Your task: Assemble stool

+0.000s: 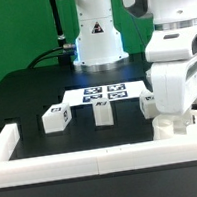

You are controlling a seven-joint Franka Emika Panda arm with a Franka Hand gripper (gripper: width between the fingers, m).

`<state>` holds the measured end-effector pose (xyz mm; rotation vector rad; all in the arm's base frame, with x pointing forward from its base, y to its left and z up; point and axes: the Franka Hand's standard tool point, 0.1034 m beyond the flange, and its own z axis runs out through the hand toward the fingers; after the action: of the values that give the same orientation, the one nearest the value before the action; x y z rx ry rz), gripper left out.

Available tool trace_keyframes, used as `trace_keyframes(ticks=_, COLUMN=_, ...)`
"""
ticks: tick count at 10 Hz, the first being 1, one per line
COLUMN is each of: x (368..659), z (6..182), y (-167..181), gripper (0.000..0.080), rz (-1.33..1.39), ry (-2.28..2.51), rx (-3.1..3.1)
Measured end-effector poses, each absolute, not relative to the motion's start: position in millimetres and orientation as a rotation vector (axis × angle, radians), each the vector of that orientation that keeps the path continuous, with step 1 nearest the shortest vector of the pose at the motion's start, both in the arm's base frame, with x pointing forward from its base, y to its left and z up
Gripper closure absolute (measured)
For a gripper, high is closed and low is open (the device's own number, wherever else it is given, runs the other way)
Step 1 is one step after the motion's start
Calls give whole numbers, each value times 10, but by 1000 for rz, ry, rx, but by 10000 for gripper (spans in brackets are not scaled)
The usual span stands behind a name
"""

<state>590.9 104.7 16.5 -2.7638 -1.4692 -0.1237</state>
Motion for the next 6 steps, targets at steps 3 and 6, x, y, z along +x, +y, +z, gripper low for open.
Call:
trace_keyframes(ticks=3, x=5905, z=160, y=1046, gripper=156, rz=-122, ry=-1469, rx=-2764)
trace_keyframes(ticks=6, x=5905, z=159, y=1046, gripper=150, rz=-122, ry=-1469, rx=-2764)
